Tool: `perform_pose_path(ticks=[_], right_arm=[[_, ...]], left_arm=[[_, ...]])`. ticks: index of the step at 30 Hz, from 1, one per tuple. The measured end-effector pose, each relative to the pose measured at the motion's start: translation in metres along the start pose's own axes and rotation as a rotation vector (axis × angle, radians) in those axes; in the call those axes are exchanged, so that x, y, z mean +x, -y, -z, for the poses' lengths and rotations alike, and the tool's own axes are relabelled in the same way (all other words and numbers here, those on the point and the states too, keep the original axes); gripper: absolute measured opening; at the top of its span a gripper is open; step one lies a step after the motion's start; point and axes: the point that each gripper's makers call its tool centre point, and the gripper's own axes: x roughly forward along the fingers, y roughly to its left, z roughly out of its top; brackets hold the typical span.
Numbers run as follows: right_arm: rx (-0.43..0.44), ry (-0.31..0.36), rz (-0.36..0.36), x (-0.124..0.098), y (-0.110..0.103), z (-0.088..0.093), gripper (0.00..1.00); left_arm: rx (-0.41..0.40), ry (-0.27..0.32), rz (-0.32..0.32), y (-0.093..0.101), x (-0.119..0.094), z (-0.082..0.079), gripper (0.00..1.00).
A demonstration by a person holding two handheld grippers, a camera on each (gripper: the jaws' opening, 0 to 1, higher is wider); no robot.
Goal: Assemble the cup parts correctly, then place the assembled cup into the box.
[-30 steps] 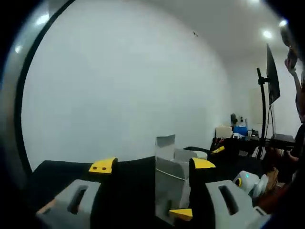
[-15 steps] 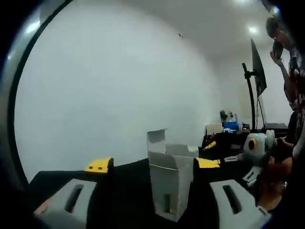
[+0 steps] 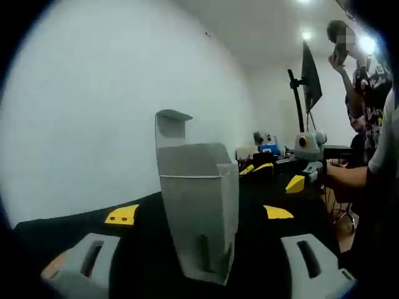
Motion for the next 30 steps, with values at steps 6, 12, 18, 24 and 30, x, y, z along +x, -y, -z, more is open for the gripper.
perform_pose_path(ticks=[6, 12, 18, 24, 30], right_arm=[[0.024, -0.014, -0.035, 0.011, 0.017, 0.01, 0.67], [0.039, -0.003, -0.077, 0.017, 0.026, 0.012, 0.66], [0.045, -0.011, -0.076, 0.027, 0.038, 0.018, 0.69], [0.063, -0.064, -0.117, 0.054, 0.042, 0.024, 0.74], [0.05, -0.025, -0.174, 0.078, 0.037, 0.012, 0.65]], left_arm=[[-0.028, 0.034, 0.074, 0.009, 0.011, 0.006, 0.69], [-0.018, -0.015, 0.104, 0.025, 0.021, 0.02, 0.58], [-0.015, -0.025, 0.102, 0.021, 0.018, 0.02, 0.47], [-0.032, -0.033, 0.106, 0.014, 0.016, 0.022, 0.46], [-0.033, -0.036, 0.108, 0.015, 0.017, 0.023, 0.46]])
